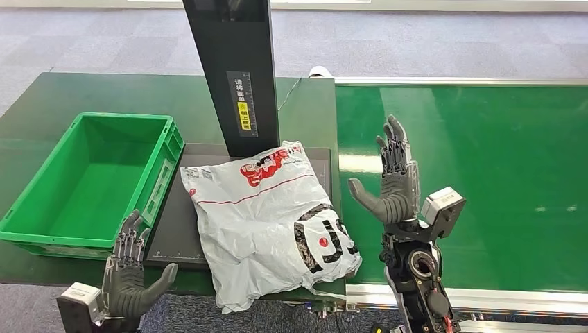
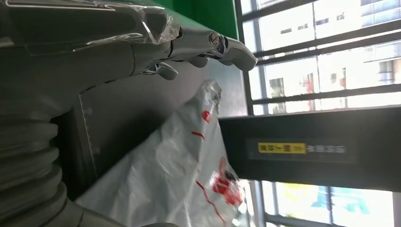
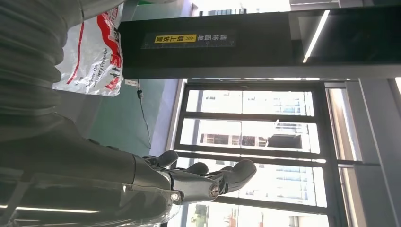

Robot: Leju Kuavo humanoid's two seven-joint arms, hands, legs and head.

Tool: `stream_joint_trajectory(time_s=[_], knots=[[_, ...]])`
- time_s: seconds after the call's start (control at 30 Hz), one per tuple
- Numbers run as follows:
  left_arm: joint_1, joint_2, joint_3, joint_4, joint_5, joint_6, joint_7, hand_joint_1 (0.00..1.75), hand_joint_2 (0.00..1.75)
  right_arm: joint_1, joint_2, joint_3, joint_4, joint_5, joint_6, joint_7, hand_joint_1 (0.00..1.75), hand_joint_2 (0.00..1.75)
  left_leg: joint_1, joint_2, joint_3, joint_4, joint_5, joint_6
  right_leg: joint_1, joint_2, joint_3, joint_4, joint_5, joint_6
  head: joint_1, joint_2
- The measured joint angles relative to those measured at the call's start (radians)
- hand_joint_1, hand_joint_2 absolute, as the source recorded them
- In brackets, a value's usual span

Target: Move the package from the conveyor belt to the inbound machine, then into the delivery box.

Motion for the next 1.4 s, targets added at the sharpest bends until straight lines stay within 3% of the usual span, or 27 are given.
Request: stream_joint_trajectory(time_s=[0.13, 0.23, 0.47, 0.63, 0.83, 1.2, 1.4], knots=[[-0.049, 0.009, -0.055, 0.003, -0.248, 0.116, 0.049, 0.0, 1.75, 0.004, 0.021, -0.031, 0.006, 0.005, 0.018, 0.008, 0.0, 1.75, 0.0, 0.0, 0.0, 0.0, 0.0, 0.0, 0.0, 0.0, 0.0, 0.0, 0.0, 0.0, 0.0, 0.0], [-0.113, 0.032, -0.133, 0.023, -0.342, 0.157, 0.09, 0.0, 1.75, 0.001, 0.034, -0.047, 0.026, 0.009, 0.032, 0.011, 0.0, 1.75, 0.0, 0.0, 0.0, 0.0, 0.001, 0.0, 0.0, 0.0, 0.001, 0.0, 0.001, -0.001, 0.0, 0.0], [-0.27, 0.1, -0.355, 0.12, -0.407, 0.133, 0.153, 0.0, 1.75, -0.032, 0.056, -0.065, 0.102, 0.023, 0.05, 0.022, 0.0, 1.75, 0.0, 0.0, 0.0, 0.0, 0.001, 0.0, 0.0, 0.0, 0.0, 0.0, 0.001, -0.001, 0.0, 0.0], [-0.353, 0.128, -0.458, 0.186, -0.412, 0.119, 0.173, 0.0, 1.75, -0.049, 0.062, -0.068, 0.125, 0.024, 0.054, 0.032, 0.0, 1.75, 0.0, 0.0, 0.0, 0.0, 0.001, 0.0, 0.0, 0.0, 0.0, 0.0, 0.001, -0.001, 0.0, 0.0], [-0.393, 0.144, -0.514, 0.231, -0.412, 0.114, 0.179, 0.0, 1.75, -0.055, 0.065, -0.07, 0.139, 0.024, 0.055, 0.034, 0.0, 1.75, 0.0, 0.0, 0.0, 0.0, 0.001, 0.0, 0.0, 0.0, 0.0, 0.0, 0.001, -0.001, 0.0, 0.0], [-0.409, 0.159, -0.545, 0.263, -0.411, 0.106, 0.181, 0.0, 1.75, -0.056, 0.067, -0.075, 0.154, 0.024, 0.056, 0.034, 0.0, 1.75, 0.0, 0.0, 0.0, 0.0, 0.001, 0.0, 0.0, 0.0, 0.0, 0.0, 0.001, -0.001, 0.0, 0.0], [-0.469, 0.164, -0.627, 0.335, -0.411, 0.066, 0.205, 0.0, 1.75, -0.056, 0.069, -0.077, 0.155, 0.011, 0.048, 0.034, 0.0, 1.75, 0.0, 0.0, 0.0, 0.0, 0.001, 0.0, 0.0, 0.0, 0.0, 0.0, 0.001, -0.001, 0.0, 0.0]])
